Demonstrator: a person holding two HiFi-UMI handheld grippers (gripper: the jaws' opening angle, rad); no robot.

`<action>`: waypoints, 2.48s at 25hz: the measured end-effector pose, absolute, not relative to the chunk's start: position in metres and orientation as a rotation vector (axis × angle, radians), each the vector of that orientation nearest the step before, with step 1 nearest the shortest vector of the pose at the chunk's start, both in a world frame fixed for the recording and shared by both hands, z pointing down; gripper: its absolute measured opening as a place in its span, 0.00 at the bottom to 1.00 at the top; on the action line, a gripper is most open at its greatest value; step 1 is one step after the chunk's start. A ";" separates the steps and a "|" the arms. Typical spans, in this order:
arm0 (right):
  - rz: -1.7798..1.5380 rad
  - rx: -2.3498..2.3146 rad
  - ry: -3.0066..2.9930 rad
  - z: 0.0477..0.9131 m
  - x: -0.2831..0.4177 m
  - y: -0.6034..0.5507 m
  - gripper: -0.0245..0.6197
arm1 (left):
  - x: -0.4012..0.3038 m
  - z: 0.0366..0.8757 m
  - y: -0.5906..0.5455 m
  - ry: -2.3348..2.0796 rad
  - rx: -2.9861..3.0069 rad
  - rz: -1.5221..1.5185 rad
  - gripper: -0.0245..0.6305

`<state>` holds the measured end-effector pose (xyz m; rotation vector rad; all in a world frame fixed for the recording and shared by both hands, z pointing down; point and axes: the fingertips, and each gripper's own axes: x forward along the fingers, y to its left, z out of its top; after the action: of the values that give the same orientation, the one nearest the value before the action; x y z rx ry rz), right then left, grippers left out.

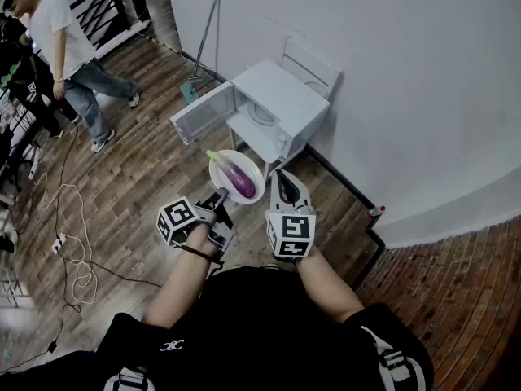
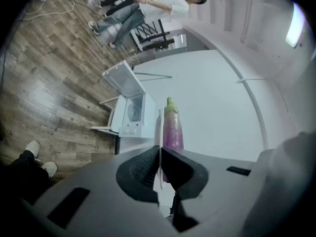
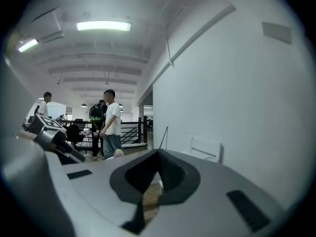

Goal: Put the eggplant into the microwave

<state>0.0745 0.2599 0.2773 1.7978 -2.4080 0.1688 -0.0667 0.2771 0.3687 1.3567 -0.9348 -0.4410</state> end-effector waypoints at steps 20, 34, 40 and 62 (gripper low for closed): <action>0.144 1.841 -2.366 0.303 0.066 0.259 0.05 | -0.075 0.394 0.268 -0.926 1.380 -0.389 0.06; 0.146 1.803 -2.401 0.308 0.022 0.152 0.05 | -0.128 0.414 0.184 -0.938 1.315 -0.432 0.06; 0.179 1.784 -2.396 0.308 0.040 0.073 0.05 | -0.112 0.407 0.117 -0.930 1.335 -0.442 0.06; 0.311 1.578 -2.288 0.375 0.090 -0.080 0.05 | -0.070 0.442 -0.033 -0.928 1.354 -0.469 0.06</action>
<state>0.0904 -0.0804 0.3750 1.5783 -2.2882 0.3113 -0.0696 -0.0328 0.4417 1.3538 -0.9279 -0.4693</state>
